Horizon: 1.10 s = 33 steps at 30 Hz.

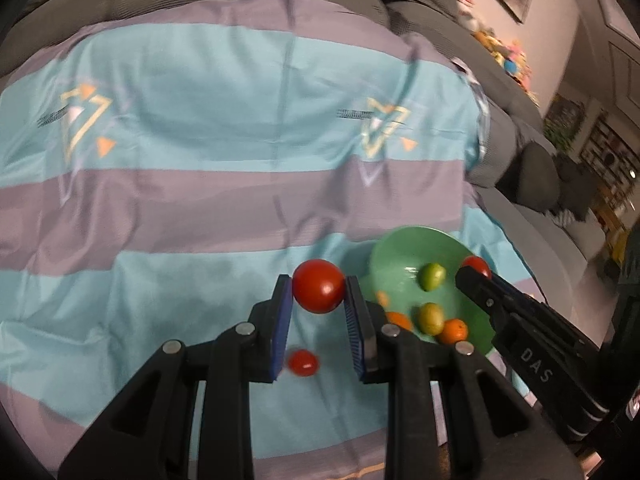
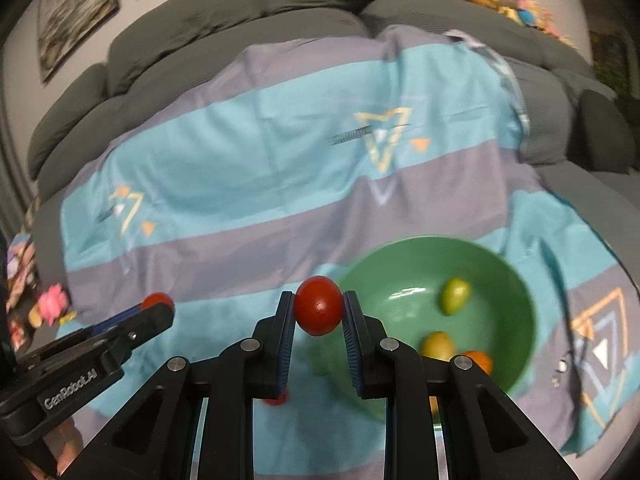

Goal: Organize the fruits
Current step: 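Carry both tomatoes over the green bowl and open both grippers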

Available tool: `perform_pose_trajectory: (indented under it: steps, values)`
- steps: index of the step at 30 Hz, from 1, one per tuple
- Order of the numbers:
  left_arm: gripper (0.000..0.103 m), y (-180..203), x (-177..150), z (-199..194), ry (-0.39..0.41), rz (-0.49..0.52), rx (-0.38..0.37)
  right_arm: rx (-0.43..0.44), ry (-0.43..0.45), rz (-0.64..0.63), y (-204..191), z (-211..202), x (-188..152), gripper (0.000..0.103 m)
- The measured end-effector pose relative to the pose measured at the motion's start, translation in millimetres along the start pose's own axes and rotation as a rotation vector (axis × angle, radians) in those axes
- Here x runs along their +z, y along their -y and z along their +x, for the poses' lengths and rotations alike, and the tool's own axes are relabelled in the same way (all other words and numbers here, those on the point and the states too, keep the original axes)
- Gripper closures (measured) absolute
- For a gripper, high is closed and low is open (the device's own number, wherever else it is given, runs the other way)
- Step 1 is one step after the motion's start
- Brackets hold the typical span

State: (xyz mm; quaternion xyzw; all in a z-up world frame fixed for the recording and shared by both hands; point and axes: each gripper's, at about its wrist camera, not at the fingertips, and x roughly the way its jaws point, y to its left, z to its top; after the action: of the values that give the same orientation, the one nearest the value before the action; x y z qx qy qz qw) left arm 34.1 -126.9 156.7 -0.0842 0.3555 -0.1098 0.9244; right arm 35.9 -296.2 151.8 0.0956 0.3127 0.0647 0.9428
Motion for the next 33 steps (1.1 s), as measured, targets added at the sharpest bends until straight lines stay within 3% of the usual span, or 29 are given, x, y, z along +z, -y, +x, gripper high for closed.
perform_pose_trajectory:
  steps: [9, 15, 33]
  values:
    - [0.078, 47.6, 2.2, 36.1, -0.047, 0.088, -0.078, -0.083, -0.014, 0.116, 51.5, 2.8, 1.9, 0.078]
    - [0.078, 71.7, -6.2, 70.7, -0.133, 0.125, -0.115, -0.105, -0.055, 0.172, 76.3, 11.3, -2.4, 0.078]
    - [0.078, 78.7, -23.4, 111.2, -0.230, 0.150, -0.109, -0.124, -0.190, 0.224, 98.7, 44.8, -17.0, 0.078]
